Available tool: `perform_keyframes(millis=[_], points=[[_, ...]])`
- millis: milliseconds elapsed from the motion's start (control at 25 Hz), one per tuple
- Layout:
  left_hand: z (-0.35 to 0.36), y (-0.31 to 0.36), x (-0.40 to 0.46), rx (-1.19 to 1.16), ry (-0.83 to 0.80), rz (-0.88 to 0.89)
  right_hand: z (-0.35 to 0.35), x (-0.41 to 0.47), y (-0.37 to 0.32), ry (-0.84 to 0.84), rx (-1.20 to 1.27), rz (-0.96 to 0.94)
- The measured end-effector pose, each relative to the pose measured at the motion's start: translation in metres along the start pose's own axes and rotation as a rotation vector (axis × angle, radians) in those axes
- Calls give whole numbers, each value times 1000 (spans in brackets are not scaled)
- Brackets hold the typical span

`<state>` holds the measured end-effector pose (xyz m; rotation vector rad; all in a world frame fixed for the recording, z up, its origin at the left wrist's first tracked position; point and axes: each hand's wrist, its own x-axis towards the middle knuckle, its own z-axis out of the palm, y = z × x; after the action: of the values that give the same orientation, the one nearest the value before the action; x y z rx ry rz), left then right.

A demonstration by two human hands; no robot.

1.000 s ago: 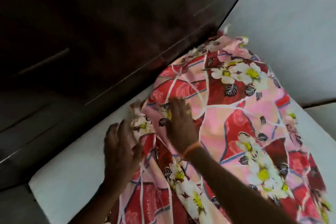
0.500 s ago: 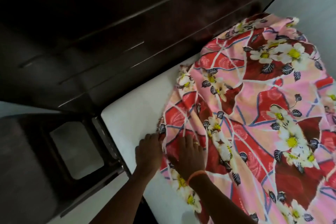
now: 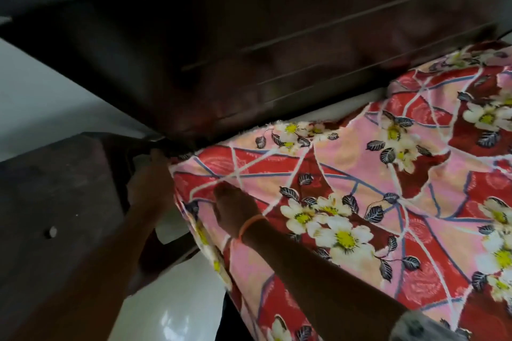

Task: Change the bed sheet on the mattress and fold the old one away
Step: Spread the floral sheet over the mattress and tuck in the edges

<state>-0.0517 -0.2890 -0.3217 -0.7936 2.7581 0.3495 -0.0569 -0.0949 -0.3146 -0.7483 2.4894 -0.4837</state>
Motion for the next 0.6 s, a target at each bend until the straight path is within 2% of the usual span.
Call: perform_keyframes(millis=[120, 200, 280, 360, 440, 480, 600], points=[[1, -27, 24, 64, 23, -29, -6, 29, -7, 15, -11, -21], [16, -23, 6, 145, 39, -56, -16, 29, 4, 99, -19, -18], [29, 4, -21, 48, 71, -70, -26, 30, 31, 214, -50, 93], [39, 42, -40, -184, 41, 169, -35, 38, 59, 245, -169, 150], [46, 79, -45, -241, 27, 473, -36, 50, 83, 184, -278, 55], [50, 95, -38, -283, 46, 555, -38, 57, 93, 125, -314, 9], [60, 128, -2, -357, -25, 514, -44, 82, 119, 101, -406, -98]])
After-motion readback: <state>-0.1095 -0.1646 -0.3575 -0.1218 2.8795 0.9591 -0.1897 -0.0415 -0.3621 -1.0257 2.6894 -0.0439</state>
